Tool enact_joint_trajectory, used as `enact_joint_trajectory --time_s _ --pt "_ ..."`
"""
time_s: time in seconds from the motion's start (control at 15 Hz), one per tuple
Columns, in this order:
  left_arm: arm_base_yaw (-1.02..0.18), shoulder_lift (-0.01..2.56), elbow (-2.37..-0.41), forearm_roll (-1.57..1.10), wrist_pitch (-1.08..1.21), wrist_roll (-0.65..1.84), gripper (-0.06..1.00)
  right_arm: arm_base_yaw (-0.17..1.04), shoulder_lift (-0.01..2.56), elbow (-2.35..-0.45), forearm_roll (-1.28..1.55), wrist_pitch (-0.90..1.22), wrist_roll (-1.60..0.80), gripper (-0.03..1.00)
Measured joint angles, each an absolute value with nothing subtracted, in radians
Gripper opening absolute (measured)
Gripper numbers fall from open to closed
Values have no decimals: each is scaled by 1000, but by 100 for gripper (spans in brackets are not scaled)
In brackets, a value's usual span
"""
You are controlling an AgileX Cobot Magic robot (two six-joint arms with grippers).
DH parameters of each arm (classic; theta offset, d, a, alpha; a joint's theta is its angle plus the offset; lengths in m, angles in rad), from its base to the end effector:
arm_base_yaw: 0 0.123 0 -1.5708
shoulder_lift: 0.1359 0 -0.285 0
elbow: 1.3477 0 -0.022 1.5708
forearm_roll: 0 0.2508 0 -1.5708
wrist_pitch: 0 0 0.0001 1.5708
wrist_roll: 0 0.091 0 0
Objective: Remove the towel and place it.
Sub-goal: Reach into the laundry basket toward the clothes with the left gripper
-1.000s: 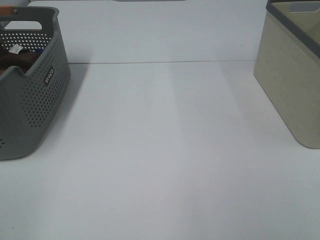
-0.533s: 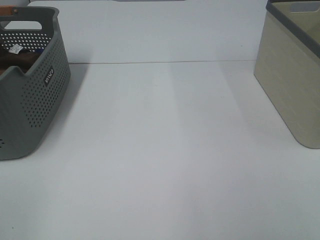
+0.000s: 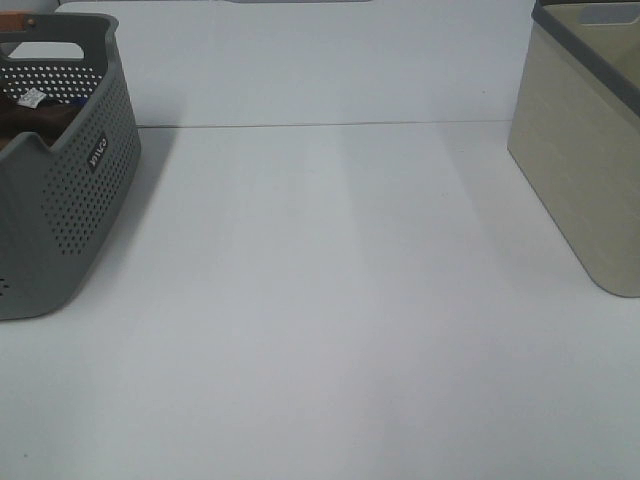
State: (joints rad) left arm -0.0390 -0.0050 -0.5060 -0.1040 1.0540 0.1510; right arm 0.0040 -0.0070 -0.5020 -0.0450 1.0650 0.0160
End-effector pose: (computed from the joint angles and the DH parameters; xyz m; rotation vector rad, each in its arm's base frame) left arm -0.0066 -0.0080 0.2798 0.1969 2.0131 -0.0532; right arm -0.0064 -0.0036 0.2775 0.0147 2.0390 -0.0413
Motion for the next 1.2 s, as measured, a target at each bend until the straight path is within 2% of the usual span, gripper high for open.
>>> enact_joint_trajectory --time_s 1.2 --pt "-39 -5 -506 -104 1054 151 74 4 -7 -502 -45 1065 16 65"
